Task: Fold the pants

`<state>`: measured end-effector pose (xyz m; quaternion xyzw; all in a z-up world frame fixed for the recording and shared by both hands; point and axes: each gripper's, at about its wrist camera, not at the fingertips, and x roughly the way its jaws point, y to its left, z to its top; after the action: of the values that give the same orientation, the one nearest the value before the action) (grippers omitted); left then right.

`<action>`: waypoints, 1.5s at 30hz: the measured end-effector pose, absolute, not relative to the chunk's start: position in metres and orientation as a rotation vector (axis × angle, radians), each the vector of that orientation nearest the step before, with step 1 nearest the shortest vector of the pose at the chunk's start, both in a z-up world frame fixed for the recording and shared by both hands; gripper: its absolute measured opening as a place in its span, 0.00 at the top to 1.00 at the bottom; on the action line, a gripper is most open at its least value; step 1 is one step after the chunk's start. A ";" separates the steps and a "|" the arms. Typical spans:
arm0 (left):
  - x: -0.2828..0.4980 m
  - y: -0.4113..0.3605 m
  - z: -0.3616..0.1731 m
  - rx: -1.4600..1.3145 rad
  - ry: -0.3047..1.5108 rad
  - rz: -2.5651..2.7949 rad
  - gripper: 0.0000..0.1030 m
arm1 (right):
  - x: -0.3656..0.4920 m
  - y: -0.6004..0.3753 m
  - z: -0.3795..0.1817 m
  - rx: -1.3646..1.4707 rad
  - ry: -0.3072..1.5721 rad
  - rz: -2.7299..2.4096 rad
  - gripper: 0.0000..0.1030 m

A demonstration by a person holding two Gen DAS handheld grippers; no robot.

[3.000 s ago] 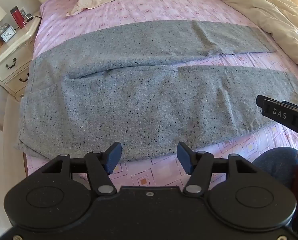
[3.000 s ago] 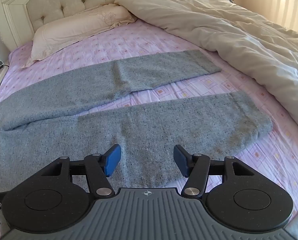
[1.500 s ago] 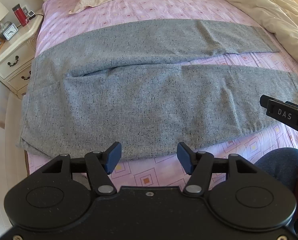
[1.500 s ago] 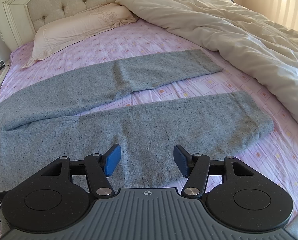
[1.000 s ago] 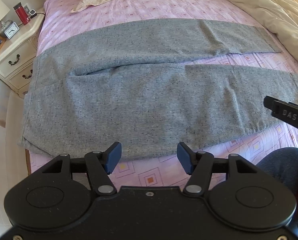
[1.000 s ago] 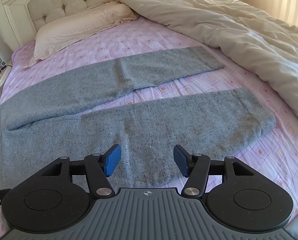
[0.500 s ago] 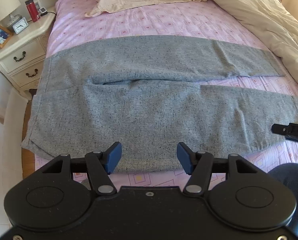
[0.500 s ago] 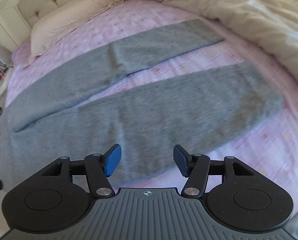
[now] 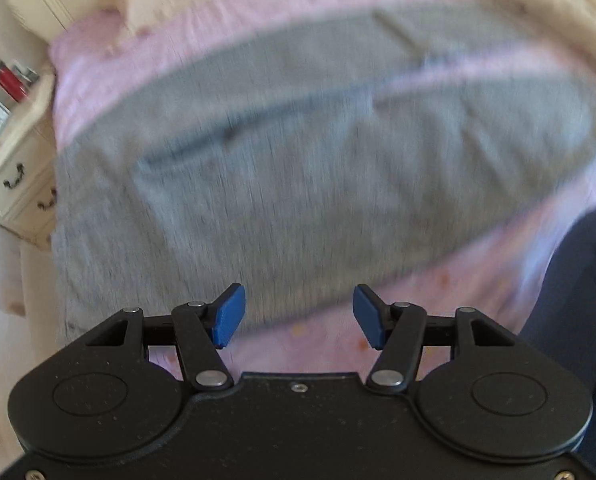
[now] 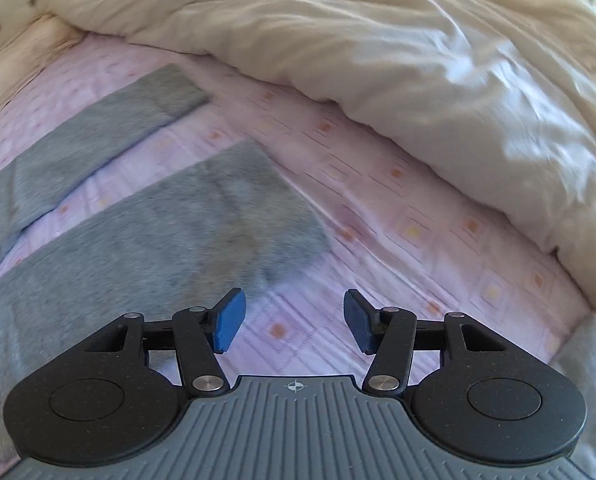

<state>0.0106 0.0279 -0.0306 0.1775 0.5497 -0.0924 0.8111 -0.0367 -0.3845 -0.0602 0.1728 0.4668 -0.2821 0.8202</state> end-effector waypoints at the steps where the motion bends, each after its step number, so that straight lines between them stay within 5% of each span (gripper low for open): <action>1: 0.013 0.027 -0.040 0.365 1.201 -0.198 0.39 | -0.040 -0.389 -0.064 0.391 0.995 -0.605 0.48; 13: 0.085 -0.032 -0.049 0.136 1.051 -0.162 0.42 | -0.016 -0.402 -0.094 0.569 0.877 -0.617 0.49; 15: 0.093 -0.038 -0.044 0.090 1.030 -0.166 0.42 | -0.010 -0.401 -0.093 0.586 0.869 -0.617 0.58; 16: 0.095 -0.040 -0.043 0.076 1.019 -0.162 0.42 | -0.007 -0.400 -0.093 0.592 0.873 -0.608 0.81; 17: 0.096 -0.041 -0.042 0.071 1.012 -0.162 0.42 | -0.005 -0.398 -0.092 0.585 0.886 -0.605 0.90; 32: 0.082 -0.021 -0.113 0.234 1.139 -0.155 0.38 | -0.005 -0.383 -0.060 0.419 0.947 -0.763 0.81; 45: 0.140 0.028 -0.077 0.112 1.061 -0.064 0.42 | 0.091 -0.305 -0.015 0.325 0.800 -0.289 0.81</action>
<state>0.1397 0.0284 -0.0766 0.0534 0.5056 -0.0307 0.8606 0.0910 -0.3051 -0.0152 0.1570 0.3864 -0.1395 0.8981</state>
